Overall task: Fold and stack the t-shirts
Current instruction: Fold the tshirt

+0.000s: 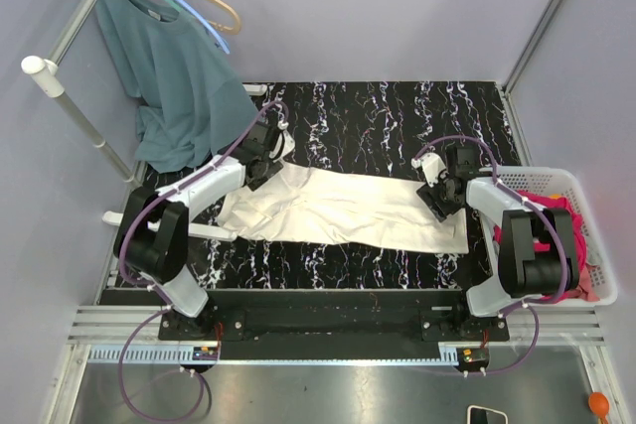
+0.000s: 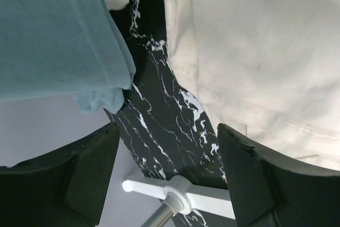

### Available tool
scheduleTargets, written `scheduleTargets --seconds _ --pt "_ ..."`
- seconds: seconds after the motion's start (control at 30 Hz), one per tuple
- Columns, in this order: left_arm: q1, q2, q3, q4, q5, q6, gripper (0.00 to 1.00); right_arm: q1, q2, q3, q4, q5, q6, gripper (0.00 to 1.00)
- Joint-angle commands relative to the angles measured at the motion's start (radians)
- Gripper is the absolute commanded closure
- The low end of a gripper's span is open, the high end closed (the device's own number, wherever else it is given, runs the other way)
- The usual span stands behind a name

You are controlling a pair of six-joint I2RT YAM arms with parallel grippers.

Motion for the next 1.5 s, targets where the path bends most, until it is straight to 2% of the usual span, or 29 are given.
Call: scheduleTargets --seconds 0.0,0.17,0.43,1.03,1.47 --pt "0.005 -0.045 0.061 0.024 0.143 -0.018 0.19 0.001 -0.03 0.015 -0.135 0.009 0.018 0.29" --pt "0.005 -0.025 0.086 -0.016 0.246 -0.029 0.15 0.001 -0.074 0.07 -0.19 -0.03 0.04 0.22" --pt "0.002 -0.016 0.06 -0.021 0.272 -0.037 0.09 0.001 -0.087 0.155 -0.223 -0.05 0.055 0.13" --pt "-0.024 0.111 0.051 -0.049 0.234 -0.026 0.05 0.001 0.113 0.264 -0.137 -0.053 0.035 0.05" --pt "-0.038 0.163 0.035 -0.098 0.162 -0.005 0.04 0.001 0.2 0.221 -0.086 -0.056 0.002 0.02"
